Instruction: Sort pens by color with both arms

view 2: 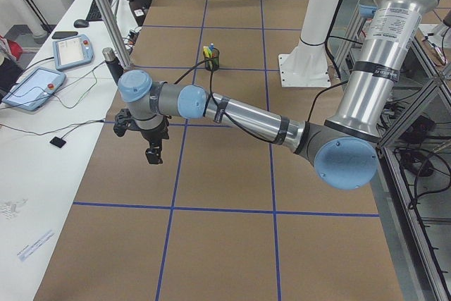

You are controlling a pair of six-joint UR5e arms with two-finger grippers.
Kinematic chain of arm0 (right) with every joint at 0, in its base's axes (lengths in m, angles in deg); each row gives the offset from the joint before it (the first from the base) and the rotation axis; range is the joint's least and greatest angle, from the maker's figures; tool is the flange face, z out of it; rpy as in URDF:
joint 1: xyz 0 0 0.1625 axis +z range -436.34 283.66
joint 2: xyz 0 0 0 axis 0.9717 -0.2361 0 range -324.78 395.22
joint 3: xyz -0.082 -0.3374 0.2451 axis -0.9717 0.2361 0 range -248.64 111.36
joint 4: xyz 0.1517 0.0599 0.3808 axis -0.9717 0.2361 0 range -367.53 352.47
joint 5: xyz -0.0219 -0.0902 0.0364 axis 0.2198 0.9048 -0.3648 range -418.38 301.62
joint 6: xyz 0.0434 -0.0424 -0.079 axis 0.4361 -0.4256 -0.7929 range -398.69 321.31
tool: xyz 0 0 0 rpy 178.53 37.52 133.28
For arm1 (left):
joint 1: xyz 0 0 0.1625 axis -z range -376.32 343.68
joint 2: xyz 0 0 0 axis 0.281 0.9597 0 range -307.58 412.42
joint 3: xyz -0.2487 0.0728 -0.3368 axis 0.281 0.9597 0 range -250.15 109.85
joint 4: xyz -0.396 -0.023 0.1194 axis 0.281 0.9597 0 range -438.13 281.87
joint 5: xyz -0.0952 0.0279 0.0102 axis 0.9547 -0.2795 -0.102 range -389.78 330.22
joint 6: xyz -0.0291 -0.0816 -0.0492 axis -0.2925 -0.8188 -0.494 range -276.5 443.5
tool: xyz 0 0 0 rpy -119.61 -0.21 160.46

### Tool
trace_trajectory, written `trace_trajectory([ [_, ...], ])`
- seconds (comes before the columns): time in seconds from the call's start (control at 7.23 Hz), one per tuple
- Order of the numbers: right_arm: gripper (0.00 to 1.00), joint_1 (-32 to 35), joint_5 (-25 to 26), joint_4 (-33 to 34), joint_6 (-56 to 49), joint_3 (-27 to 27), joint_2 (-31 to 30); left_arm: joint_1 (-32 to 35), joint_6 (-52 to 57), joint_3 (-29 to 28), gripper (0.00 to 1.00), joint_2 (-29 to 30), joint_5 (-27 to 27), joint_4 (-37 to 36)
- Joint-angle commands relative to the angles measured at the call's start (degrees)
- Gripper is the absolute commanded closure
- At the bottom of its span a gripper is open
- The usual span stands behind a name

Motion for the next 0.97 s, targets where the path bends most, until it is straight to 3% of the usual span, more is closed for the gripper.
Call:
trace_trajectory([
  [0.0, 0.0, 0.0, -0.4, -0.1, 0.5, -0.5, 1.8, 0.0, 0.1, 0.4, 0.0, -0.6, 0.2, 0.0],
  [0.28, 0.0, -0.8, -0.3, -1.5, 2.3, -2.0, 3.3, 0.0, 0.1, -0.3, 0.0, 0.1, -0.1, -0.1],
  [0.83, 0.0, -13.8, -1.0, -2.5, 26.2, -3.3, 20.4, 0.0, -0.4, -1.9, 0.0, 1.2, -0.1, 0.0],
])
